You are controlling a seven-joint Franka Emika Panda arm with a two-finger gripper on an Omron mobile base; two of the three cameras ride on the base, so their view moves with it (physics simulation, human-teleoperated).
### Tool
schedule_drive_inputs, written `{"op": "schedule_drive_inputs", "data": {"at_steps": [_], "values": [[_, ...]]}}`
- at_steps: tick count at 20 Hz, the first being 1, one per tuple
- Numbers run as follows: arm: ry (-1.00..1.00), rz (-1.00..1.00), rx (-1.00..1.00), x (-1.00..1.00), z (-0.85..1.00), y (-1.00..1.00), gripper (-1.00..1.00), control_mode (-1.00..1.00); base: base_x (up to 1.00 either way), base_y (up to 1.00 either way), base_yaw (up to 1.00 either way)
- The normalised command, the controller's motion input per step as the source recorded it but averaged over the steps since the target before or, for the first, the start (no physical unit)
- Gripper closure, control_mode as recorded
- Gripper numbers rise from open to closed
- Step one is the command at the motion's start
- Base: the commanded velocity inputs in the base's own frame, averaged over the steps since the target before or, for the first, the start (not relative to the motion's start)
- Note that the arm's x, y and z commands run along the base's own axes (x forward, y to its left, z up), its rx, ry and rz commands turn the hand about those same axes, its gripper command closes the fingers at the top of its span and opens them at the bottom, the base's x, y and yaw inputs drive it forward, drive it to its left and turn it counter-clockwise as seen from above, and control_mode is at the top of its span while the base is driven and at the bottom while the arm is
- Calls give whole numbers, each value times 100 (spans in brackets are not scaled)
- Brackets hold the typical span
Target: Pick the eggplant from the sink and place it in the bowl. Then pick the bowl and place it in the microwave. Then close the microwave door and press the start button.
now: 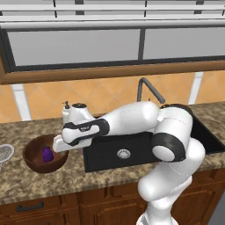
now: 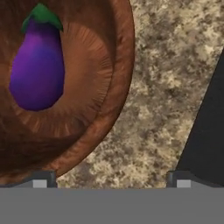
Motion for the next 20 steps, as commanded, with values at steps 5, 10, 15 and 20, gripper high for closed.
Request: {"op": "schedule_drive_inputs", "data": {"at_steps": [5,10,15,20], "values": [[1,-15,1,44,-1,31,-100,-100,0,0,0],[5,-19,6,15,9,26,-100,-100,0,0,0],[7,-17,15,0,36,0,-100,-100,0,0,0],[4,-16,3,20,-42,0,-100,-100,0,0,0]]}}
